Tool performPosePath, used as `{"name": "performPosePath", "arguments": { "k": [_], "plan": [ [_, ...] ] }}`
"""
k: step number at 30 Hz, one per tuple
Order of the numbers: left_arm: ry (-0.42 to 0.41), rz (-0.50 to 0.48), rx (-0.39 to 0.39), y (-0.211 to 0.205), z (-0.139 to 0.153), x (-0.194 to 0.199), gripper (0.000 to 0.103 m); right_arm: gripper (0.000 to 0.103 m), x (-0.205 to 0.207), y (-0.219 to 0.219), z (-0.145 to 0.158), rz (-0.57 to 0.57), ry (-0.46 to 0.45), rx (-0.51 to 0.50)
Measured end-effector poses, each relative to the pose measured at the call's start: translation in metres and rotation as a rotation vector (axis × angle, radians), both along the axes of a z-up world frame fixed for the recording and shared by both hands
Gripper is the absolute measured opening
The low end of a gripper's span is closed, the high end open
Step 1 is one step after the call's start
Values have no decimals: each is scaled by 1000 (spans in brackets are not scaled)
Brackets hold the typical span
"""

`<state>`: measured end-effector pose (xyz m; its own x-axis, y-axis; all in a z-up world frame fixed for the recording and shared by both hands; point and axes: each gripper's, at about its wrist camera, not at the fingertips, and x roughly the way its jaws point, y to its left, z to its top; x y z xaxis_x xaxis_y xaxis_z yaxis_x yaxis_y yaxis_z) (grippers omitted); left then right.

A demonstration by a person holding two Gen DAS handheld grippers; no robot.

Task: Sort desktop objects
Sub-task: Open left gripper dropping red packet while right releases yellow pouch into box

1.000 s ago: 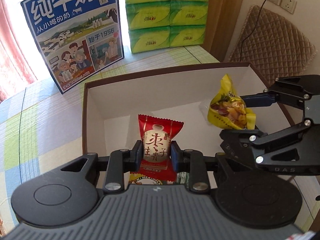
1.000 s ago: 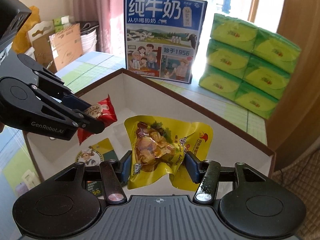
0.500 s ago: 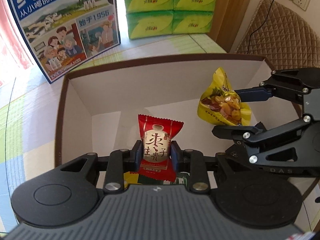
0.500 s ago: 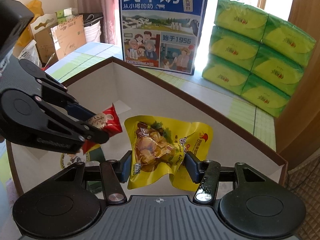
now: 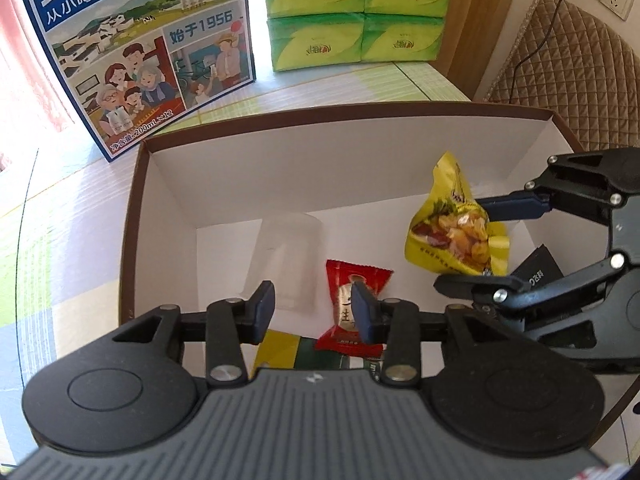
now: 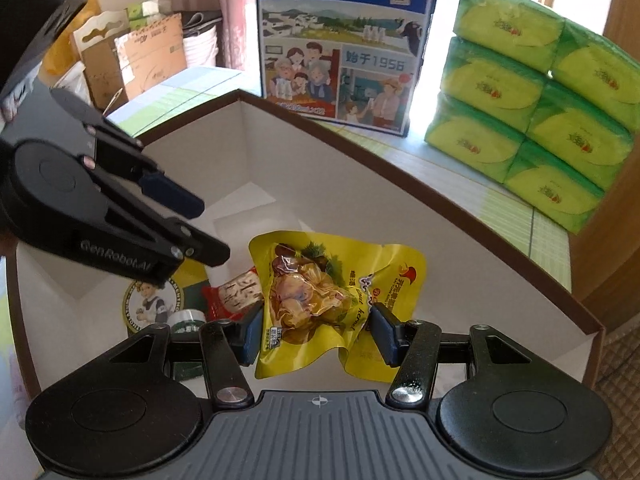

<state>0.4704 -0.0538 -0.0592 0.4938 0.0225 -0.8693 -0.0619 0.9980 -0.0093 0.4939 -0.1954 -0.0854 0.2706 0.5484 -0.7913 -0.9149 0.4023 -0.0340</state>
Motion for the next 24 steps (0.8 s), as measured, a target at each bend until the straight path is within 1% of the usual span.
{"name": "performPosePath", "arguments": {
  "k": [5, 8, 9, 10, 11, 12, 13, 14, 16, 18, 20, 24],
  "plan": [
    [-1, 5, 4, 3, 1, -1, 38, 53, -3, 5, -2, 42, -7, -3],
    [0, 6, 7, 4, 1, -2, 39, 54, -6, 8, -4, 77, -31, -3],
    [0, 6, 8, 5, 1, -2, 40, 60, -7, 9, -5, 95, -41, -5],
    [1, 7, 9, 5, 1, -3, 43, 69, -9, 10, -7, 100, -70, -8],
    [1, 7, 11, 5, 1, -4, 49, 74, -12, 11, -9, 97, -113, -6],
    [-1, 5, 12, 6, 2, -4, 52, 83, -15, 10, -10, 99, -148, -7],
    [-3, 3, 15, 6, 2, -5, 53, 86, -16, 10, -11, 100, -161, -16],
    [-5, -1, 17, 5, 3, -6, 53, 86, -16, 10, -11, 98, -156, -17],
    [-4, -6, 22, 5, 3, -8, 54, 91, -16, 7, -11, 80, -146, -13],
    [-5, -11, 24, 4, 4, -9, 57, 94, -16, 3, -9, 72, -134, -22],
    [-7, -15, 25, 3, 5, -10, 62, 96, -15, 0, -6, 55, -119, -23],
    [-10, -23, 25, 1, 6, -13, 66, 100, -12, -11, 1, -1, -55, -23]
  ]
}}
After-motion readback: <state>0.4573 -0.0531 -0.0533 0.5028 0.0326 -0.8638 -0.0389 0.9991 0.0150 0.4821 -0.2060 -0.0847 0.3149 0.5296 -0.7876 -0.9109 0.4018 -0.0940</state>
